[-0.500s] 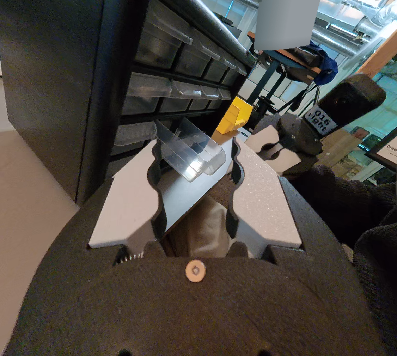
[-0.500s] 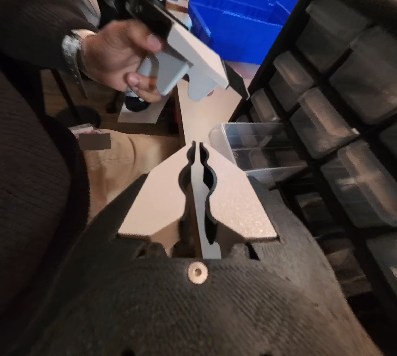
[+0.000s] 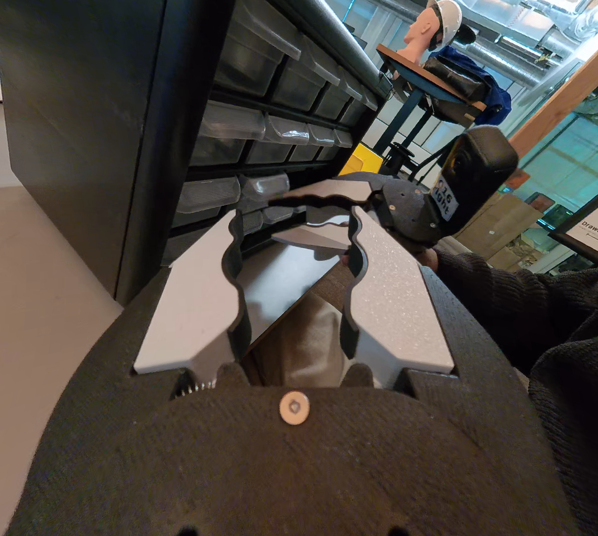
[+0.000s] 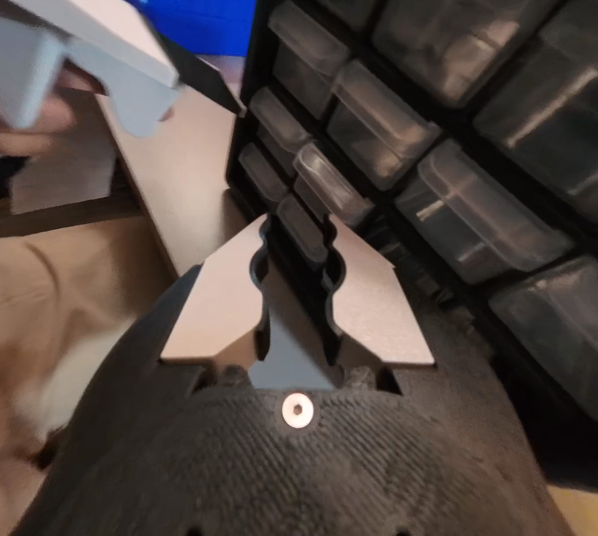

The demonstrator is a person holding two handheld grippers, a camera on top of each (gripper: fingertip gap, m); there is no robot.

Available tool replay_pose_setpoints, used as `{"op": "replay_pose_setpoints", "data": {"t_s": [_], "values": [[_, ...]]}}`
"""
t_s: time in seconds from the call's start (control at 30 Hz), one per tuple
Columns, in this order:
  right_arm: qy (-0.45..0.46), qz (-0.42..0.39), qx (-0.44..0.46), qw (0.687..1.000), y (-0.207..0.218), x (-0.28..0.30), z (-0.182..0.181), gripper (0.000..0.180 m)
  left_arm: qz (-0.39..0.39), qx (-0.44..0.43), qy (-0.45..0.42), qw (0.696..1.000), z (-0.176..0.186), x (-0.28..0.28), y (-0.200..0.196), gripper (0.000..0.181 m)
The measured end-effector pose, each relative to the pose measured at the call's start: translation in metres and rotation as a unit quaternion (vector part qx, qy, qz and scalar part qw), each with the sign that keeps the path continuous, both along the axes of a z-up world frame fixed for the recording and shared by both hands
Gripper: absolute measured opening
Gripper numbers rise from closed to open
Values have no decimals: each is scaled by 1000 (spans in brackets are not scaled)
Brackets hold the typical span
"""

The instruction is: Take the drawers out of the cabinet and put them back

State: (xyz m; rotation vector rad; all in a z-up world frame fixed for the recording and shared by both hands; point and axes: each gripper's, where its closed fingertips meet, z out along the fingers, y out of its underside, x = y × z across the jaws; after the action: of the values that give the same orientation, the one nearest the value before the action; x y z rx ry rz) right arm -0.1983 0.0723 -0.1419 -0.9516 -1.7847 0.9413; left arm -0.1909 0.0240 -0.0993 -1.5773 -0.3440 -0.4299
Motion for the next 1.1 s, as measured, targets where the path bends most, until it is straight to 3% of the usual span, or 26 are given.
{"op": "replay_pose_setpoints", "data": {"t_s": [0.1, 0.3, 0.57, 0.67, 0.83, 0.93, 1.0, 1.1], "values": [[3, -38, 8, 999, 11, -7, -5, 29, 0, -1, 2, 1000, 0, 0, 0, 65], [-15, -4, 8, 1000, -1, 0, -10, 56, 4, -2, 2, 1000, -1, -1, 0, 65], [-31, 31, -32, 999, -6, 20, -4, 55, 80, -4, 3, 997, 11, -40, -16, 64], [-29, 32, -46, 998, -4, 26, 3, 51, 154, -8, 31, 988, 28, -90, -47, 62], [-32, 31, -54, 998, 0, 40, 3, 50, 312, 24, 91, 945, 91, -195, -141, 44], [-45, 32, -54, 997, 2, 45, -5, 49, 366, -121, 115, 915, 72, -285, -178, 45], [-50, 35, -58, 996, 0, 46, -6, 49, 327, -274, 88, 900, 23, -334, -192, 51], [-45, 41, -65, 996, -3, 47, -1, 48, 292, -379, 77, 875, -26, -385, -202, 50]]}}
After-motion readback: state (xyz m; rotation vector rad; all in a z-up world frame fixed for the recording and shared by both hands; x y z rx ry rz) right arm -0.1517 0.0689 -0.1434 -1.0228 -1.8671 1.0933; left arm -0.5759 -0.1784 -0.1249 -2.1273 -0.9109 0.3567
